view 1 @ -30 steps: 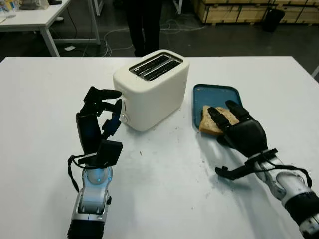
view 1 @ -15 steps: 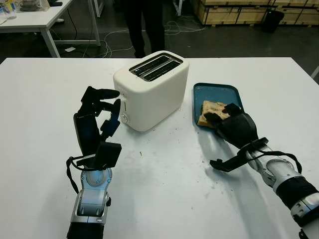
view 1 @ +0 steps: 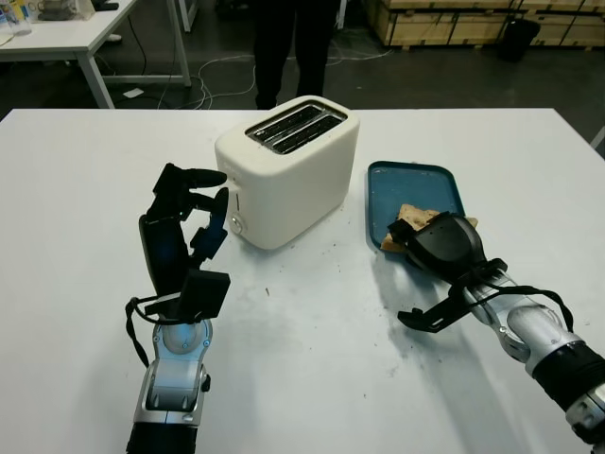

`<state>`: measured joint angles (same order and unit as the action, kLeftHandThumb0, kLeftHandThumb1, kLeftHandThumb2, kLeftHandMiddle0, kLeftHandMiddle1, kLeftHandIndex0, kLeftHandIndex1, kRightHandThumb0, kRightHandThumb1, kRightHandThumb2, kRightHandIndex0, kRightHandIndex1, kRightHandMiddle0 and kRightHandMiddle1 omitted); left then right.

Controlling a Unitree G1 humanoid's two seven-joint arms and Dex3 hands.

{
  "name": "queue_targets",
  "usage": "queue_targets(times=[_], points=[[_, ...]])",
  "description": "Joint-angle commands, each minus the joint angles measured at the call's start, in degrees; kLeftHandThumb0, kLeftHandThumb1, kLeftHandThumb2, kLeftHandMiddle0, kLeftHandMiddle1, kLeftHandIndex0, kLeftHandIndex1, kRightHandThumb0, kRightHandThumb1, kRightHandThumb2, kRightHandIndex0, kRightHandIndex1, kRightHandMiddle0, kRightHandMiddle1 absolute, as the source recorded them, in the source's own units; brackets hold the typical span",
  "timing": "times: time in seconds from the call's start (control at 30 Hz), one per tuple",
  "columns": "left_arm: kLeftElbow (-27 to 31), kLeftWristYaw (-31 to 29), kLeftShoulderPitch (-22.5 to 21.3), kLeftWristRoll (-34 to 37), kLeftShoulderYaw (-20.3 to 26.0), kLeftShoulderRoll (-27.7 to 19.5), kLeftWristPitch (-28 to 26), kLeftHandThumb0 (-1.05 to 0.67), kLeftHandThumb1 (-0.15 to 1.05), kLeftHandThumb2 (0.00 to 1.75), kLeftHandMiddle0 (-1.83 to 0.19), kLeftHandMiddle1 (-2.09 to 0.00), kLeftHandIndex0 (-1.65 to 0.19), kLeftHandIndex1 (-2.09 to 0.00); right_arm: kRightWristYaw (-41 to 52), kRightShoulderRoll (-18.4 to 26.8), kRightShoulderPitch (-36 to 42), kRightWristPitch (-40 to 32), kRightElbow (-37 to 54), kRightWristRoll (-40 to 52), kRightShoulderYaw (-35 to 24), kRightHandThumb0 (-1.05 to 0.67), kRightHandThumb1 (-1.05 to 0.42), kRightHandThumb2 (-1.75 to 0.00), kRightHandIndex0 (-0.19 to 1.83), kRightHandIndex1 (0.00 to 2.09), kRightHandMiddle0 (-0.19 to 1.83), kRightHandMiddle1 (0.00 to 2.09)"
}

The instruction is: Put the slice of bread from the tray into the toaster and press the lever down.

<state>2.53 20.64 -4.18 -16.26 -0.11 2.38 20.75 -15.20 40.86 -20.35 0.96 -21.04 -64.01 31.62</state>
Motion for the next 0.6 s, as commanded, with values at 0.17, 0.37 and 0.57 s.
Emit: queue_targets(times=[0.17, 0.37, 0.57], points=[[0.39, 0.0, 0.42, -0.65, -0.13, -0.02, 0.29, -0.35, 0.92, 0.35, -0.61, -1.5, -0.48, -1.26, -15.24, 1.69, 0.5, 11.64, 1.3, 3.63, -4.88, -0.37, -0.92, -0.37, 0.79, 1.75, 0.36, 1.75], [0.45, 0.32, 0.2, -1.13, -0.14, 0.09, -0.06, -0.36, 0.92, 0.35, -0.61, -1.5, -0.49, -1.27, -19.82, 4.35, -2.01, 17.49, 3.83, 3.41, -8.32, -0.38, -0.92, -0.43, 0.66, 1.75, 0.33, 1.75], [0.25, 0.19, 0.06, -0.5, -0.02, 0.29, 0.2, -0.35, 0.92, 0.35, -0.6, -1.5, -0.48, -1.27, -18.33, 4.66, -3.93, 20.97, 3.17, 4.63, -10.44, -0.38, -0.92, -0.32, 0.68, 1.75, 0.36, 1.75]])
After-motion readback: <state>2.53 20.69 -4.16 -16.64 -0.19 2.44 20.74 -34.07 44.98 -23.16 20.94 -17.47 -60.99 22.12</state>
